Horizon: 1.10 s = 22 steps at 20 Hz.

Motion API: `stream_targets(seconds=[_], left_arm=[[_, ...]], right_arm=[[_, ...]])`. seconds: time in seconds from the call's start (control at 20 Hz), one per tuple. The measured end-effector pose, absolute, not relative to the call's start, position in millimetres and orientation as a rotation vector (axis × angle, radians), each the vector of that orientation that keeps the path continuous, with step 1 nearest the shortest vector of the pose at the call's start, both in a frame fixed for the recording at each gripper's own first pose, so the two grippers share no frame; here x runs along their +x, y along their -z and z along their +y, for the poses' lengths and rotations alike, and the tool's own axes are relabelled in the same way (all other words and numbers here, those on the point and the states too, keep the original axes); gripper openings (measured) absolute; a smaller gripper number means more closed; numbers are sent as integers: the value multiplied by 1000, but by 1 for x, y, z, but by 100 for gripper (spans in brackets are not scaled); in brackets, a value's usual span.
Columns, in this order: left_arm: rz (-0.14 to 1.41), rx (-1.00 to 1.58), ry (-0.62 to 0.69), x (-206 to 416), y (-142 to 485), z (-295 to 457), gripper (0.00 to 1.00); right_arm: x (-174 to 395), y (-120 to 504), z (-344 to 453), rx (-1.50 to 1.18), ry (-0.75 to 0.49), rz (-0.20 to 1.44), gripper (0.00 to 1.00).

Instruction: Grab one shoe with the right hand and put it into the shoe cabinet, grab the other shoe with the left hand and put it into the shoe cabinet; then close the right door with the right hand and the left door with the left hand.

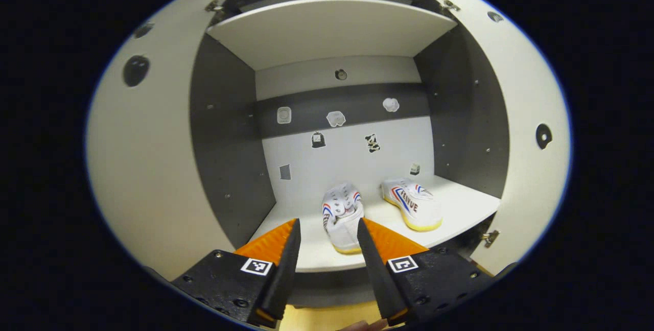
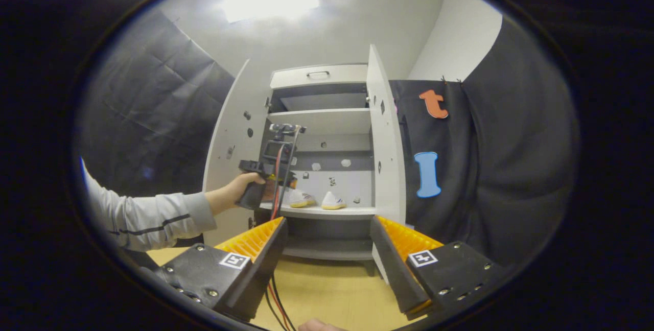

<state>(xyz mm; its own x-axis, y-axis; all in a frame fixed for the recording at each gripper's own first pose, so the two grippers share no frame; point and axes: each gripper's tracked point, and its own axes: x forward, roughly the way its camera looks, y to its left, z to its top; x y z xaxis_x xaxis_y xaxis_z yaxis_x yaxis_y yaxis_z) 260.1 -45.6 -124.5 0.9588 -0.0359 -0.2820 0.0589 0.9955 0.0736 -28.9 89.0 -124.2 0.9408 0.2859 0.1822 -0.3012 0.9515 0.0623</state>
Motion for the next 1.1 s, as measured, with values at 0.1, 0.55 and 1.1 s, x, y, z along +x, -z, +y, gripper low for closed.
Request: stream_targets(seconds=[0.1, 0.55, 1.1], left_arm=[[230, 54, 23, 234, 107, -33, 86], [188, 53, 84, 117, 71, -8, 98], [149, -2, 131, -13, 62, 31, 97]], right_arm=[[-32, 121, 78, 93, -275, -163, 97], [-8, 93, -10, 26, -128, -146, 97], [94, 39, -157, 25, -54, 7, 94]])
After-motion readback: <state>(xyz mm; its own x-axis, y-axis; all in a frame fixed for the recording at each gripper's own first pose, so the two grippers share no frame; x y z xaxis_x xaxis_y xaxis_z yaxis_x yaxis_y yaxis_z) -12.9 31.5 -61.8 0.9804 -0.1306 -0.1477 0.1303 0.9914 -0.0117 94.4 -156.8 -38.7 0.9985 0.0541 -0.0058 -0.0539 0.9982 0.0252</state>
